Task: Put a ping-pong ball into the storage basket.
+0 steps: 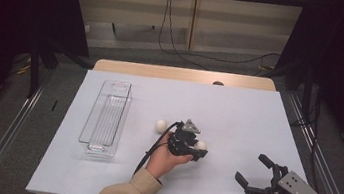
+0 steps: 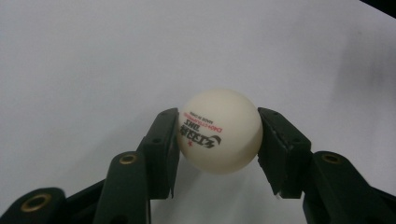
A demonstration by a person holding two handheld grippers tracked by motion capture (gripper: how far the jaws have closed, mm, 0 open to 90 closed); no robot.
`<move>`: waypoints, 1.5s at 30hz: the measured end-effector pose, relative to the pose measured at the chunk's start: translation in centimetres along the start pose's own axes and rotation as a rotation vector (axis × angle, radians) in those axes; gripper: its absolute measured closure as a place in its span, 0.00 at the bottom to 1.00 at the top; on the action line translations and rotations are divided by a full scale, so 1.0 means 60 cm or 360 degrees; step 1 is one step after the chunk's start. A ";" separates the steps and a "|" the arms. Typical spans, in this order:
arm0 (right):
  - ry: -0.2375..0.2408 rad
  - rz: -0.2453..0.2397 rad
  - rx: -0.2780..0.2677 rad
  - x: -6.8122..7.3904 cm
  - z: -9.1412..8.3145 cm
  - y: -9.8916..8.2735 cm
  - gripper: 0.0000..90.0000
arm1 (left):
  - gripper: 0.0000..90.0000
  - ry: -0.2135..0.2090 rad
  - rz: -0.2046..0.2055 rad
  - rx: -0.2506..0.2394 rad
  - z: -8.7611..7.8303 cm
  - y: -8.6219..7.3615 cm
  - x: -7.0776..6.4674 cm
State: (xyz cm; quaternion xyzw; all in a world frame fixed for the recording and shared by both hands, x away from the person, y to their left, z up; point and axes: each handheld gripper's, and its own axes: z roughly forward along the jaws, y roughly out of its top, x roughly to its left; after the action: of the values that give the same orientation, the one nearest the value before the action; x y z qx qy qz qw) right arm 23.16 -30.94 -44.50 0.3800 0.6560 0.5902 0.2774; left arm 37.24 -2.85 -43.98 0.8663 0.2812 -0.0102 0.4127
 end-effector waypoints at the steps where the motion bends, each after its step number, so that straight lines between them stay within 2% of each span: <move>1: 0.0000 0.0002 0.0001 0.000 0.000 0.000 0.01 | 0.57 0.0000 0.0003 0.0004 -0.002 0.000 0.001; 16: 0.0002 -0.0004 0.0002 0.001 0.000 0.000 0.01 | 0.57 -0.0002 -0.0015 -0.0008 -0.017 -0.003 0.009; 26: 0.0002 -0.0006 0.0002 0.002 0.000 0.000 0.01 | 0.57 -0.0002 -0.0061 -0.0026 -0.031 -0.005 0.017; 45: 0.0004 -0.0005 0.0001 0.002 0.000 0.000 0.01 | 0.57 0.0035 -0.0111 -0.0040 -0.052 -0.008 0.031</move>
State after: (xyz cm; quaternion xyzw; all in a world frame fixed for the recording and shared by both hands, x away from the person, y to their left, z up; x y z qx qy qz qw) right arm 23.10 -30.88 -44.47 0.3784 0.6572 0.5898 0.2775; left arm 37.90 0.52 -42.76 0.8507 0.3158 -0.0115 0.4199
